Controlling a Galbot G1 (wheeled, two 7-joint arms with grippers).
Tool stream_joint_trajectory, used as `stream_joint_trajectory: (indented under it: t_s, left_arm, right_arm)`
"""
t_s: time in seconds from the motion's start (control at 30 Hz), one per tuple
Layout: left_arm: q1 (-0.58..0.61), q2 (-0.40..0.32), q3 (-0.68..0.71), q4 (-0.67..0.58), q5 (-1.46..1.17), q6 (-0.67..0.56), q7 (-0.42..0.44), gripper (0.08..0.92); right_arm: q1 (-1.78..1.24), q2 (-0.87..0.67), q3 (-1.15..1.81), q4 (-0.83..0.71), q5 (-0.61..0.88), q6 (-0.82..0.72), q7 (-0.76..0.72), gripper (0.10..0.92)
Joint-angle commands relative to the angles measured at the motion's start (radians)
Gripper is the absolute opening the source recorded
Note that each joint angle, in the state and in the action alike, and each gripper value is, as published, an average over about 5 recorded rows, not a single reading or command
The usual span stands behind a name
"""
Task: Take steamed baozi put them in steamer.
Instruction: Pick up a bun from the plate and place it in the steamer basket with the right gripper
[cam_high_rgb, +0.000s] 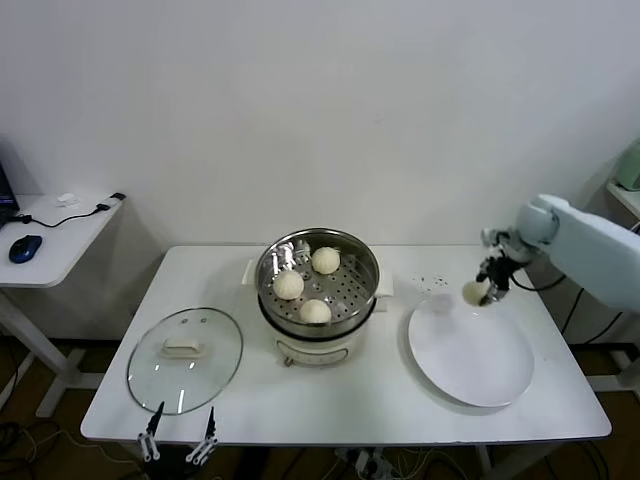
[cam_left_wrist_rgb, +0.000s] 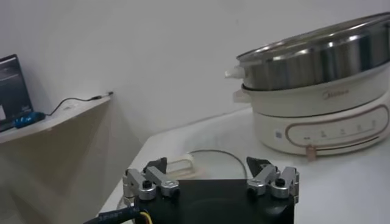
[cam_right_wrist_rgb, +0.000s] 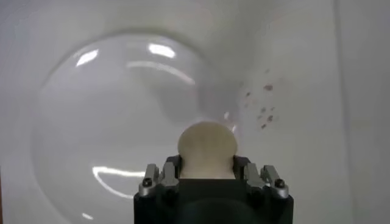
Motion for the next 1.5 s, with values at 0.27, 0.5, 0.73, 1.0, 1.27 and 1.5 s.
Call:
stream_joint_trajectory:
  t_s: [0.27, 0.5, 0.73, 1.0, 1.27, 1.5]
  left_arm:
    - [-0.014, 0.015, 0.008, 0.014, -0.009, -0.005, 0.005, 0.823]
    - [-0.016, 0.024, 0.005, 0.014, -0.017, -0.007, 0.005, 0.823]
    - [-0.011, 0.027, 0.002, 0.019, -0.026, -0.015, 0.004, 0.823]
    - [-0.013, 0.026, 0.001, 0.031, -0.025, -0.017, 0.004, 0.823]
    - [-0.024, 0.025, 0.001, 0.044, -0.019, -0.010, 0.006, 0.823]
    - [-0.032, 0.028, 0.001, 0.055, -0.018, -0.009, 0.006, 0.823]
  right_arm:
    - [0.402, 0.396, -0.366, 0.057, 0.639, -0.129, 0.067, 0.570]
    - [0.376, 0.491, -0.441, 0.121, 0.703, -0.165, 0.129, 0.569]
    - [0.324, 0.512, -0.521, 0.172, 0.686, -0.180, 0.169, 0.575]
    - [0.227, 0.518, -0.547, 0.132, 0.629, -0.181, 0.187, 0.577]
    - [0.160, 0.547, -0.540, 0.062, 0.600, -0.174, 0.177, 0.577]
    - [0.149, 0.553, -0.533, 0.033, 0.584, -0.165, 0.171, 0.581]
